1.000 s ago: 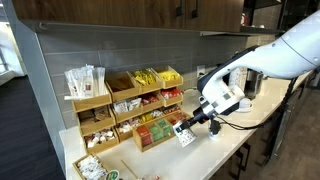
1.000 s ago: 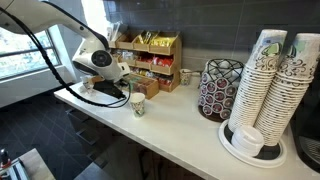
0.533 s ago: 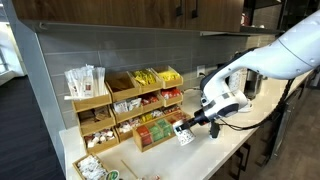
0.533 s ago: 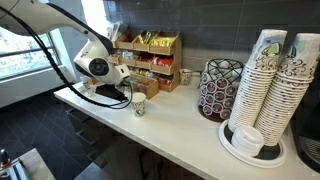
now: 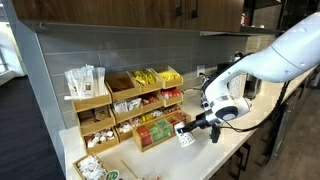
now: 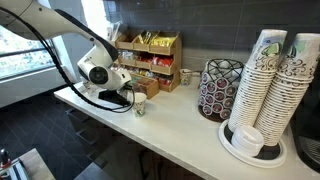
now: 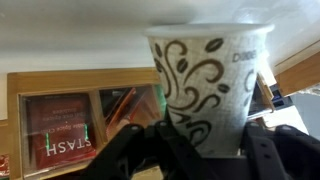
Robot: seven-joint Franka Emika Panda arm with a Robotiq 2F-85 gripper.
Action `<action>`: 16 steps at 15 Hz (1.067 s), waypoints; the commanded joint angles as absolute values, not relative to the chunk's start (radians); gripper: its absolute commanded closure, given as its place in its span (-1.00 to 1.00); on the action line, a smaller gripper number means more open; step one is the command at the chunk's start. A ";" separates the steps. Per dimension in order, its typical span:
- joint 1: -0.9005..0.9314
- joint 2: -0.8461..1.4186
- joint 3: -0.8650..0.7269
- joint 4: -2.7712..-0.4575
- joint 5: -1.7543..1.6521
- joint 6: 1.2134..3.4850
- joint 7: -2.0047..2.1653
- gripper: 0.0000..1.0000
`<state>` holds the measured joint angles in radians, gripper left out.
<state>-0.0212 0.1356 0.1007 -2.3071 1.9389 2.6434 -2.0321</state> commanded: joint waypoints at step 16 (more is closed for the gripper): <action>0.008 0.140 0.121 -2.337 1.864 2.801 -2.017 -1.00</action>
